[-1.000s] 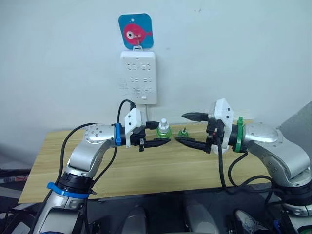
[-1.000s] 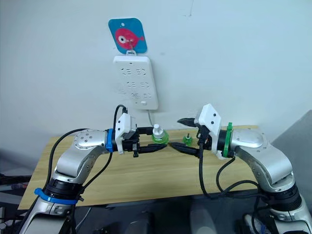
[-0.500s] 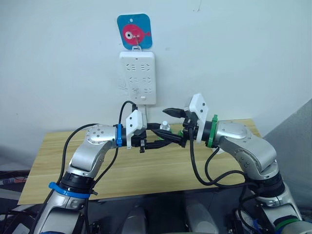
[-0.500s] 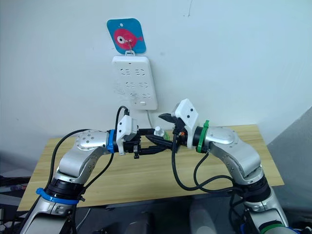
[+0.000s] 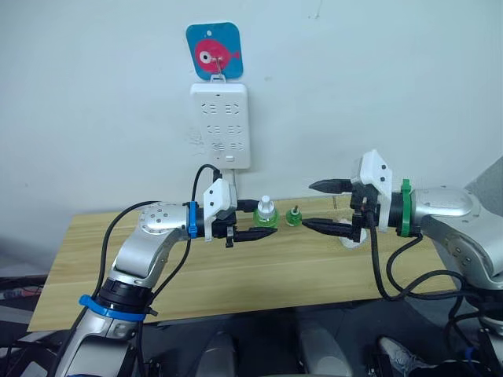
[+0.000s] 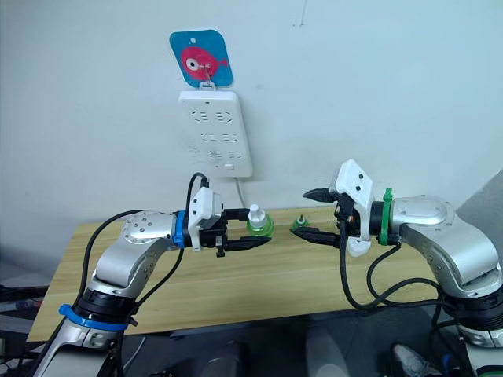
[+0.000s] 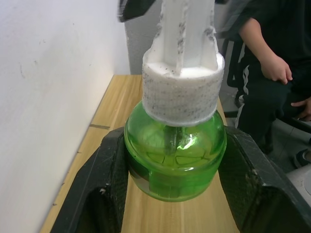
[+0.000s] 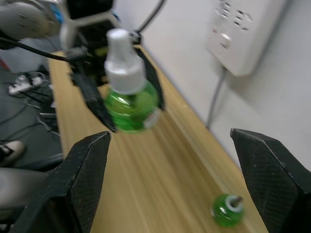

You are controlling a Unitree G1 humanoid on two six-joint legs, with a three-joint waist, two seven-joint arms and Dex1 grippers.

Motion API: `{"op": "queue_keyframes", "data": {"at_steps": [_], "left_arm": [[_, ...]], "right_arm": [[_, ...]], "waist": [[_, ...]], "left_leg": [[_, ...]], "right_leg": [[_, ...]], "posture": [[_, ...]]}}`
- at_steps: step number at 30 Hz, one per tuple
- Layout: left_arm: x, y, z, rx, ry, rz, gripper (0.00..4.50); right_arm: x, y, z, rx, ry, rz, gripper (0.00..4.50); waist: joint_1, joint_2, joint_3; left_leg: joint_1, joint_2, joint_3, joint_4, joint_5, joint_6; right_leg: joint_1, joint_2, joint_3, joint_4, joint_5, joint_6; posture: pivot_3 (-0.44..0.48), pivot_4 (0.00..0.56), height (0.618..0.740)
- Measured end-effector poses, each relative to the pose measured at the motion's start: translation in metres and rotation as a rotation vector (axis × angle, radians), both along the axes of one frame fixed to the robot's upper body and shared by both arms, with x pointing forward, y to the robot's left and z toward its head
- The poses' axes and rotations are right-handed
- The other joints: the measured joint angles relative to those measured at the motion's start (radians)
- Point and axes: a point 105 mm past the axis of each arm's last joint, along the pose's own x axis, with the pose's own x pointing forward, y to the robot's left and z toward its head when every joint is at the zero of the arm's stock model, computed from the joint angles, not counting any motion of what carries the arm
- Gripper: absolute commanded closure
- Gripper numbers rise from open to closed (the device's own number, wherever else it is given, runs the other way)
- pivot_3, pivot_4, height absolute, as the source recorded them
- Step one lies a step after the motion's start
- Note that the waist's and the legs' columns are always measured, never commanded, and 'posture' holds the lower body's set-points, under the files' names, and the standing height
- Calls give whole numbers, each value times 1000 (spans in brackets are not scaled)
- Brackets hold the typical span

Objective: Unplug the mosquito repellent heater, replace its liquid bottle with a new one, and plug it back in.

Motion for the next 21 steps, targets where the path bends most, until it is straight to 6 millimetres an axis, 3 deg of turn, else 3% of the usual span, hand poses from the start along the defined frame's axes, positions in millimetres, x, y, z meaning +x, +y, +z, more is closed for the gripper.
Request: {"op": "queue_keyframes", "data": {"at_steps": [5,10,11,13,21], "left_arm": [[0,0,-1,9,-11,-2,2251],[-1,0,-3,11,-8,-1,2251],[-1,0,-3,12,-8,-1,2251],[-1,0,-3,12,-9,0,2251],[-4,0,-4,16,-12,3,2251]], "right_arm": [[-1,31,14,105,-21,49,386],[-1,48,6,110,16,85,386],[-1,50,3,101,21,91,555],[0,51,1,91,24,96,996],[-1,56,1,79,5,139,3963]], "waist": [[-2,0,0],[3,0,0],[3,0,0],[3,0,0],[3,0,-1]], "left_leg": [[0,0,0,0,0,0],[-1,-1,0,0,0,0],[-1,-1,0,0,0,0],[0,-1,-1,0,0,0],[0,-1,-1,0,0,0]], "right_leg": [[0,0,0,0,0,0],[0,-1,0,0,0,0],[0,-1,0,0,0,0],[0,-1,-1,0,0,0],[0,-1,-1,0,0,0]], "posture": [[-142,125,734],[-126,124,734],[-122,124,734],[-115,124,734],[-98,125,734]]}}
